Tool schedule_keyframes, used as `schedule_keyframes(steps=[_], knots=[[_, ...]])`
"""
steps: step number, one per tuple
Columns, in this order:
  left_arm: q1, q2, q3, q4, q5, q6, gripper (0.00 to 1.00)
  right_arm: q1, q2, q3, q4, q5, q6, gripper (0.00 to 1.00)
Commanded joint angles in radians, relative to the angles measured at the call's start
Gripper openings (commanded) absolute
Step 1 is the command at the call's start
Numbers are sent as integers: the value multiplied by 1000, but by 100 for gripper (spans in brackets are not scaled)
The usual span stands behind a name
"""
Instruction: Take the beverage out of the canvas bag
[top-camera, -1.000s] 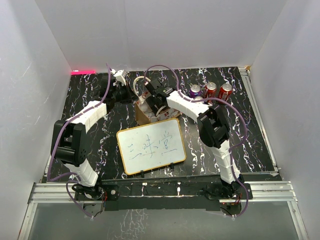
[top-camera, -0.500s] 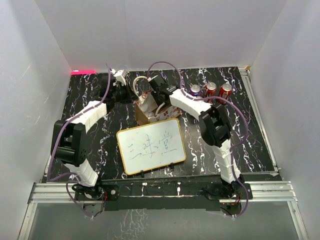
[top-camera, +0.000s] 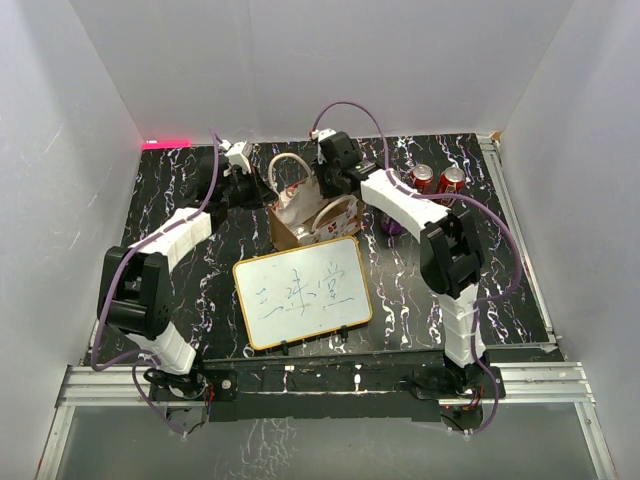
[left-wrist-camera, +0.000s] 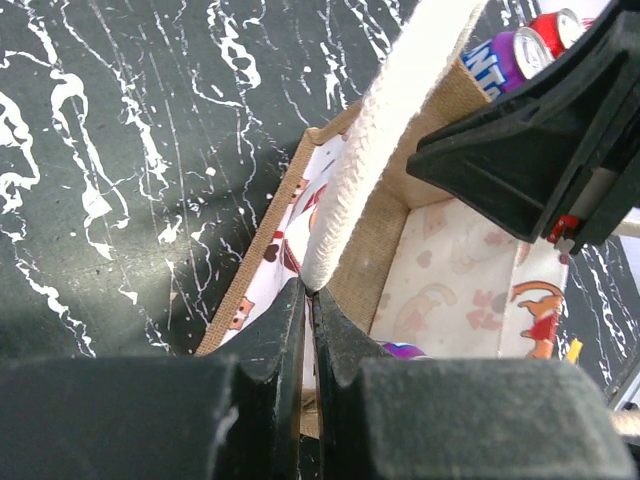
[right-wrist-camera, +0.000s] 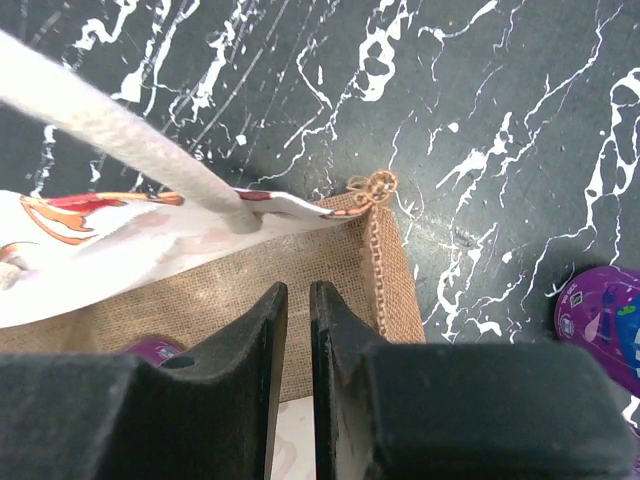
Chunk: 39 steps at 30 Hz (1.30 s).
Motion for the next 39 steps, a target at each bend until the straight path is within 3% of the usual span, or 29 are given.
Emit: schedule_keyframes(steps=[1,8,17,25,39], knots=[[-9,-92,-40,54,66,1,0,-12,-88,-20,86,-68,27,18],[-7,-106,-23,102,101,0,0,-18,-117,-36,52,-143,12,37],[-6,-87,56,88,105,-32,0,-18,-259,-241,71,-169,-29,55],[-6,-72,113,96,79,-70,0,-18,-317,-320,87,-168,-36,72],[-6,-51,127,51,75,-62,0,-18,-310,-329,184,-271,39,85]])
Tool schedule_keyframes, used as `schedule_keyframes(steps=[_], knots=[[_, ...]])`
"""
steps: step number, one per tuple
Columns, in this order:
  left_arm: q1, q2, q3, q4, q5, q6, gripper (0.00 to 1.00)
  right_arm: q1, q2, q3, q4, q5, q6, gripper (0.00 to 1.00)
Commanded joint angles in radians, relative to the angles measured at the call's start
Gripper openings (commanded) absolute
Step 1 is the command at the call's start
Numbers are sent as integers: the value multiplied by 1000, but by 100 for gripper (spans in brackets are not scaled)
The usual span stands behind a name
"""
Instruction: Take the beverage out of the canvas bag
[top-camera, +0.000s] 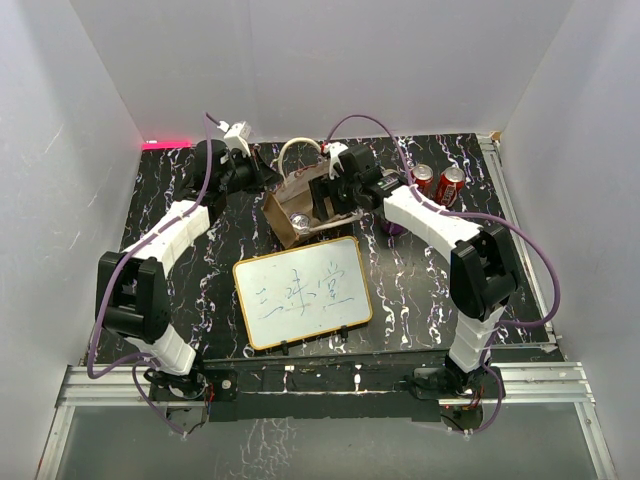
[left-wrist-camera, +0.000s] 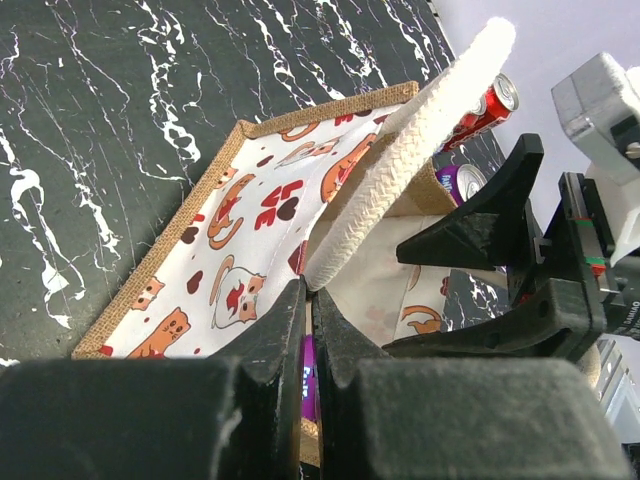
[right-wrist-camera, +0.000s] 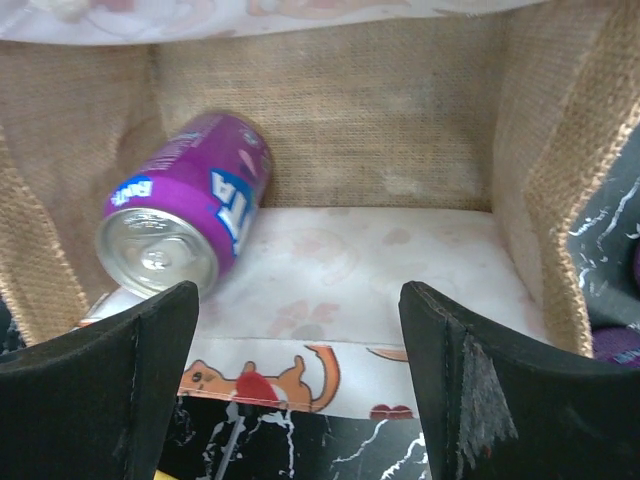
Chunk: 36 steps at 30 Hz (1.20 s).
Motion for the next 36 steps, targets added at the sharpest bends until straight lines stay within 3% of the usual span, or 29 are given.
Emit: schedule_keyframes(steps=[1,7,14,25,33,36], knots=[[0,-14,24,32,16,-9,0,-3,-36,-4,129,-92,67,85],[1,-36,6,17,4,-7,0,7,-9,-11,202,-200,113,90],[0,-29,4,13,6,-12,0,29,62,20,223,-209,223,96],[1,-38,-1,-1,2,-8,0,121,179,99,105,-13,210,97],[1,-42,-19,-6,-11,6,0,128,229,119,64,44,192,86],[1,-41,-21,-11,-16,9,0,128,229,159,65,39,184,73]])
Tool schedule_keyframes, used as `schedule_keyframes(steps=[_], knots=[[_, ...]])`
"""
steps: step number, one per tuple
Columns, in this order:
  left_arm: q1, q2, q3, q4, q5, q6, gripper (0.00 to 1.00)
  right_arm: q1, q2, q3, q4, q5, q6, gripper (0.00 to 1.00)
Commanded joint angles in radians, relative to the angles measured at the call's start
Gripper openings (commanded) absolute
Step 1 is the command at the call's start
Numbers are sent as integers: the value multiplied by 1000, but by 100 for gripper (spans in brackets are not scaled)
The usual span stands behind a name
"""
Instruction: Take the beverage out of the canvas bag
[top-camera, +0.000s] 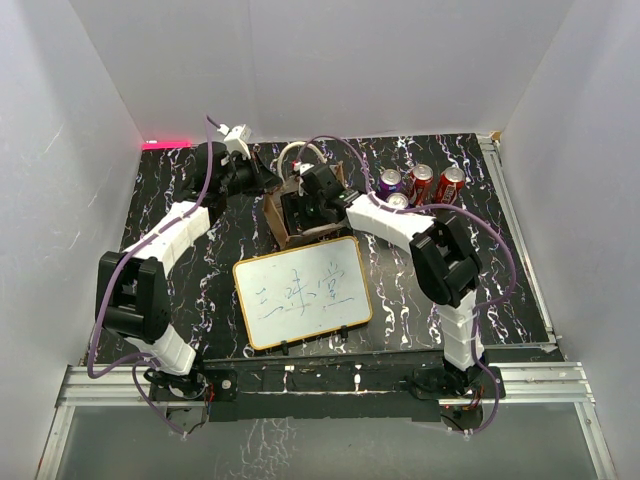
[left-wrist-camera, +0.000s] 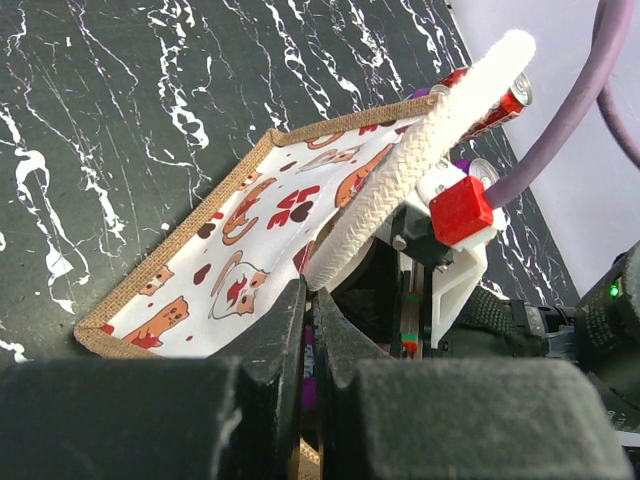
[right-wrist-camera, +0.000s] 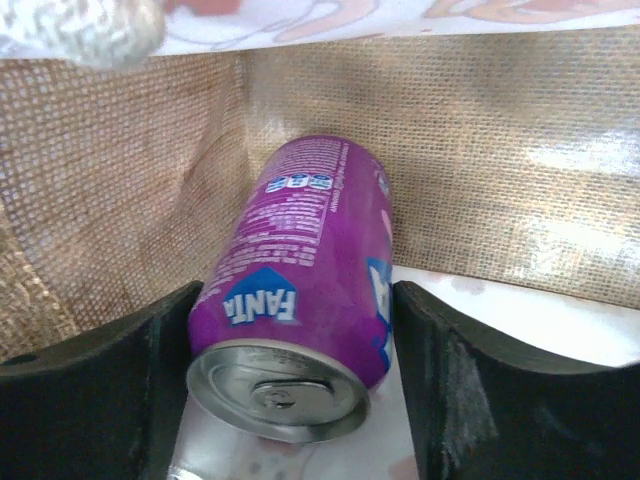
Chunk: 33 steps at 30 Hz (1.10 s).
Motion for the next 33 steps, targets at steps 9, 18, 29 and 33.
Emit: schedule_keyframes(steps=[9,18,29,33], knots=[[1,-59,-51,-24,-60,66,0,-43,-46,158,47,29,6,28],[0,-31,-104,-6,-103,101,0,-236,-80,83,156,-230,185,16],[0,-20,-119,-10,-96,129,0,-274,-35,188,178,-342,280,15],[0,-23,-124,-14,-131,143,0,-274,-45,215,181,-341,297,15]])
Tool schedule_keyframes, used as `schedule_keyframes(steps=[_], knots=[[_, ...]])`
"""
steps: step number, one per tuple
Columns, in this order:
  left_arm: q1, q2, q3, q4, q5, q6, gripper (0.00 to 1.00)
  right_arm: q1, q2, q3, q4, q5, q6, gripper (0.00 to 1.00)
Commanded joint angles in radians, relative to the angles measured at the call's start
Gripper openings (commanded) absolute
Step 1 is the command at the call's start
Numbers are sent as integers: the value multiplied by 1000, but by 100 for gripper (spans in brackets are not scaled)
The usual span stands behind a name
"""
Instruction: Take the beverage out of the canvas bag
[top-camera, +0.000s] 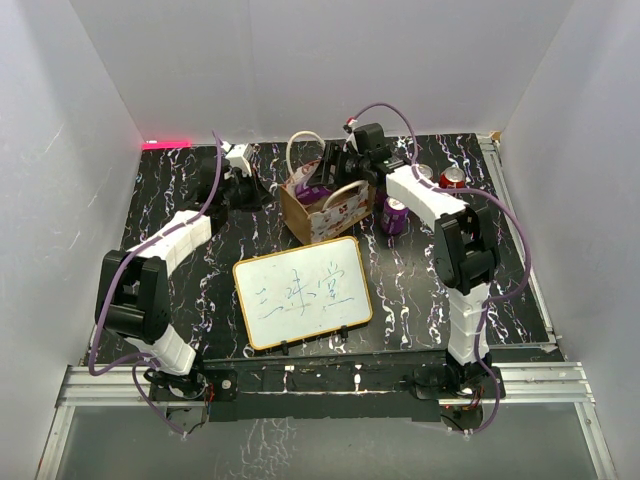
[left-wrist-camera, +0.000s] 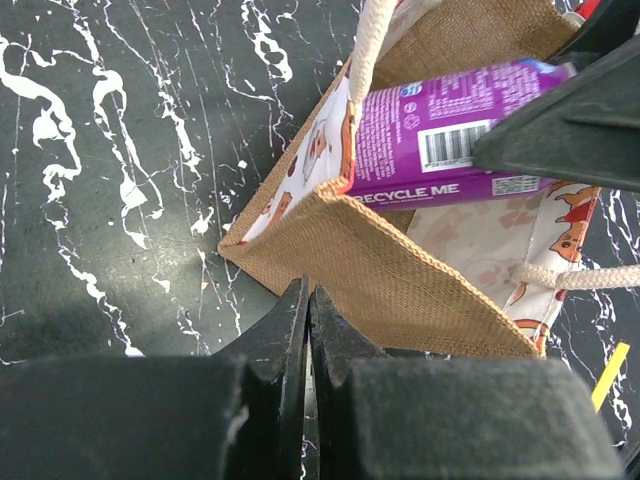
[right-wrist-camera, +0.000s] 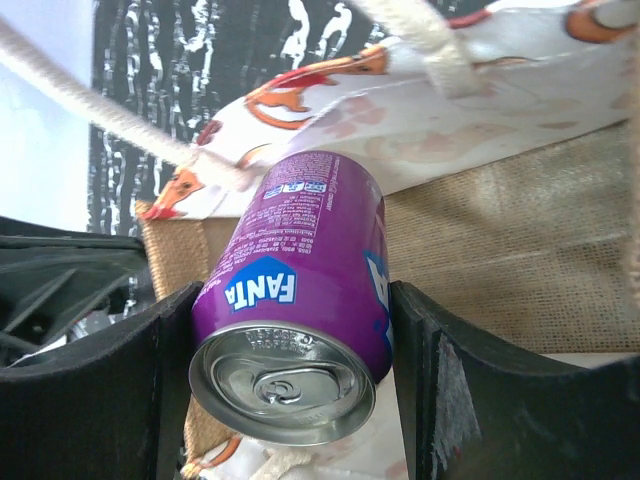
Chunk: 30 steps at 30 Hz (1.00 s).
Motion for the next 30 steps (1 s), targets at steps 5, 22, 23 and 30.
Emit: schedule_keyframes(steps=[5,22,23,30], knots=[[1,-34,-6,-8,-29,39,0,9,-57,155,93,-57,46,15],[2,-73,-8,-27,-72,71,0,-45,-152,281,29,37,-35,15],[2,-74,-7,-28,-72,70,0,-59,-175,279,27,52,-47,15],[1,-74,1,-36,-65,61,0,-146,-429,90,16,248,-191,14]])
